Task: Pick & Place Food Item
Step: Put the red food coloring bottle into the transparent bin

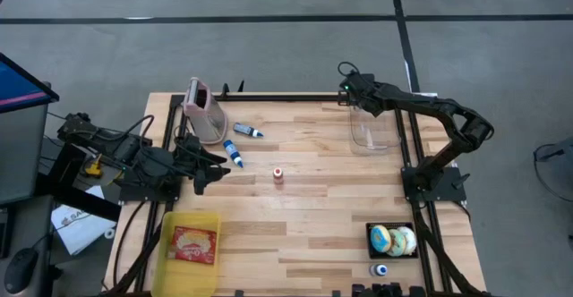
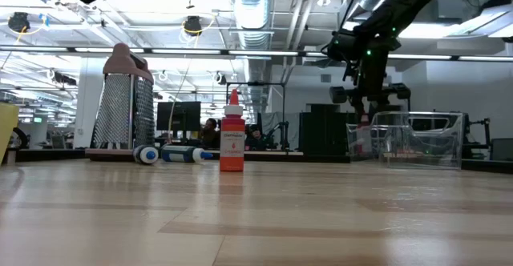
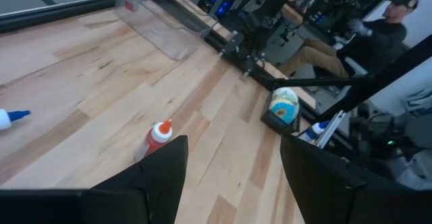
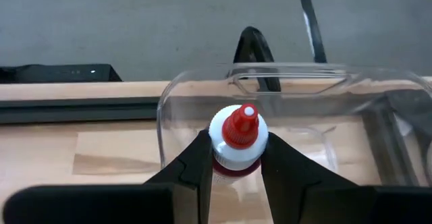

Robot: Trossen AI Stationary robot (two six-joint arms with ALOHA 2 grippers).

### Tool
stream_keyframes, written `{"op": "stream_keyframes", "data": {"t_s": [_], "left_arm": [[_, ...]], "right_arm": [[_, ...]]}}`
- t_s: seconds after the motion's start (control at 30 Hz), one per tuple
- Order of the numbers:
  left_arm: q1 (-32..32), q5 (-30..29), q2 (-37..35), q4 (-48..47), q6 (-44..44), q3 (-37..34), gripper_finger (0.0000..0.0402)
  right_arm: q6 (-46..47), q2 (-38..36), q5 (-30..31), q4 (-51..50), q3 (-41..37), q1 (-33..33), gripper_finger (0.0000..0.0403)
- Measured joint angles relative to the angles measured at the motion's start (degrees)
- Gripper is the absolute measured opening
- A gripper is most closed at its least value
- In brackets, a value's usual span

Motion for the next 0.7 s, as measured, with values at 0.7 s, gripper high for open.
{"op": "stream_keyframes", "data": {"t_s": [0.7], "left_arm": [[0.0,-0.98,0.11,1.52,-1.7,0.0,0.0233]], "right_arm": [[0.94,-0.42,-1.84,7.72,-6.53,0.69,0.0108]]}}
